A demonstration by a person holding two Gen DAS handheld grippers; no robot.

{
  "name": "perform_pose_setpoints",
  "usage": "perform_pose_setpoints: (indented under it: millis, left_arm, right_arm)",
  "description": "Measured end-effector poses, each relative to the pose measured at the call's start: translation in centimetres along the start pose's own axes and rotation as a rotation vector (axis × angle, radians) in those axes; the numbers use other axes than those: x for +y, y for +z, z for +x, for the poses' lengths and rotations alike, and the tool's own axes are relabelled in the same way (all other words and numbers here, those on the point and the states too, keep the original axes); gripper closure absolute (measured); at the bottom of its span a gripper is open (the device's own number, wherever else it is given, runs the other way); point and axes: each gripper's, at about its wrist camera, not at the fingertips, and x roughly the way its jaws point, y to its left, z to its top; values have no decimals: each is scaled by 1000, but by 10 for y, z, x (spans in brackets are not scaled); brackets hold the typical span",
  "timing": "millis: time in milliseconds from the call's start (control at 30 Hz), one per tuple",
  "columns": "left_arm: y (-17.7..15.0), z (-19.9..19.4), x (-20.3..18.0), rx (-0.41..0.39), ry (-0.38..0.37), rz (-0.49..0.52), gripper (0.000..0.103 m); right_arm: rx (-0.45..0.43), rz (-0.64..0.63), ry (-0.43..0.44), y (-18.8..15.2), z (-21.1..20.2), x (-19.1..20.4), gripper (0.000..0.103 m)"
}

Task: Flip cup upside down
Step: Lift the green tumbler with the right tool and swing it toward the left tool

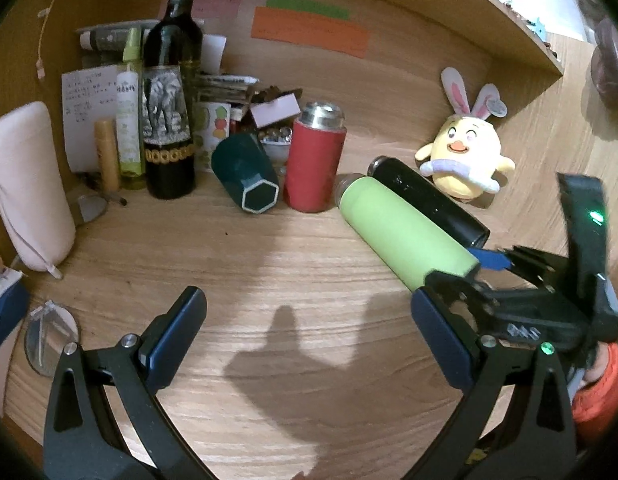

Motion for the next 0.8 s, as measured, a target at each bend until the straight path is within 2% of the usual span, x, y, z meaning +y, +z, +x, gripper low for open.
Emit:
perform_pose_setpoints:
  millis: [133, 267, 500, 600, 700, 800]
  left_arm:
    - [-4, 2, -8, 22, -7, 7, 0]
    - [-5, -1, -25, 30, 9, 109, 0]
    - [-2, -7, -45, 31, 27, 197, 0]
    - [5, -7, -55, 27, 48, 294, 0]
    - [10, 2, -64, 59, 58, 390, 0]
    - [12, 17, -70, 134, 21, 448, 0]
  right_arm:
    - [-16, -39, 18, -20, -20, 12, 40]
    - [-39, -81, 32, -39, -38, 20, 40]
    - [-80, -8, 78, -55, -49, 11, 40]
    - [-91, 17, 86, -58, -50, 9, 40]
    - [-95, 25, 98, -60, -50, 7, 39]
    - [-105, 35, 112, -61, -49, 4, 39]
